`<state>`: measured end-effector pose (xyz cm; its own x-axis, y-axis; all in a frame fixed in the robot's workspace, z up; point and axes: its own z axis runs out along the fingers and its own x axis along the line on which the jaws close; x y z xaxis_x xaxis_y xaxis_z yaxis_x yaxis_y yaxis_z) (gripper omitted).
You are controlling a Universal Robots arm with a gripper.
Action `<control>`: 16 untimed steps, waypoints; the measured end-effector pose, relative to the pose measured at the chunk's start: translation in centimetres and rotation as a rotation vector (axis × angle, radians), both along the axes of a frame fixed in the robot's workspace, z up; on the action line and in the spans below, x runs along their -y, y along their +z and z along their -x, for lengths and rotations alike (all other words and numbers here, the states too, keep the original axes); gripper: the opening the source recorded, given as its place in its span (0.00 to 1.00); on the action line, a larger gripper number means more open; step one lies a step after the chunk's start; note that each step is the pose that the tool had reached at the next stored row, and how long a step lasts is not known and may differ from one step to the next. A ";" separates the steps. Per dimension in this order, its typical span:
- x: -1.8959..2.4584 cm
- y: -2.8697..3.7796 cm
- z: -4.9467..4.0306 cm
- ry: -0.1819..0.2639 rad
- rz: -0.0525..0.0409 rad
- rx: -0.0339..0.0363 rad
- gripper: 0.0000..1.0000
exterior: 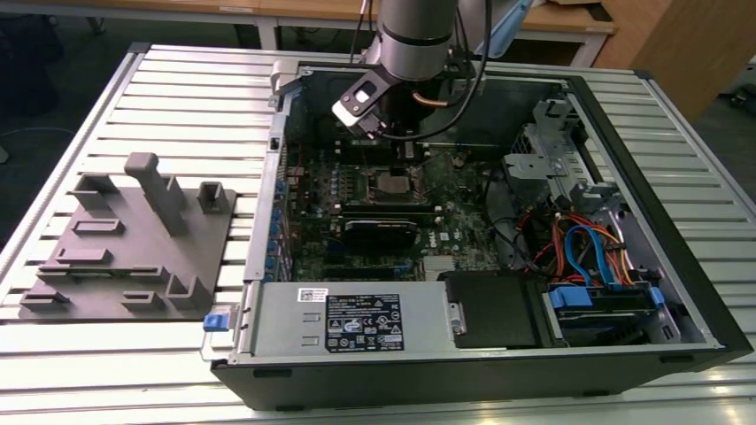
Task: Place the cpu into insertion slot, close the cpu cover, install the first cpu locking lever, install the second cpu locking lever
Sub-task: 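Close the cpu cover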
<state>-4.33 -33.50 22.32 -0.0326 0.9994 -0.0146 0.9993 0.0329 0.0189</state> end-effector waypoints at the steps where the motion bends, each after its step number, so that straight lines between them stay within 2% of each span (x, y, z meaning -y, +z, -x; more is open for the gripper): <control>1: 0.00 0.08 0.00 0.000 0.0000 0.0000 0.10; 10: 0.00 1.32 0.00 0.000 0.0001 -0.0001 0.10; 16: 0.00 1.91 0.00 0.000 0.0001 -0.0001 0.10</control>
<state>-4.33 -33.50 24.23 -0.0327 0.9994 -0.0147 0.9993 0.0330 0.0189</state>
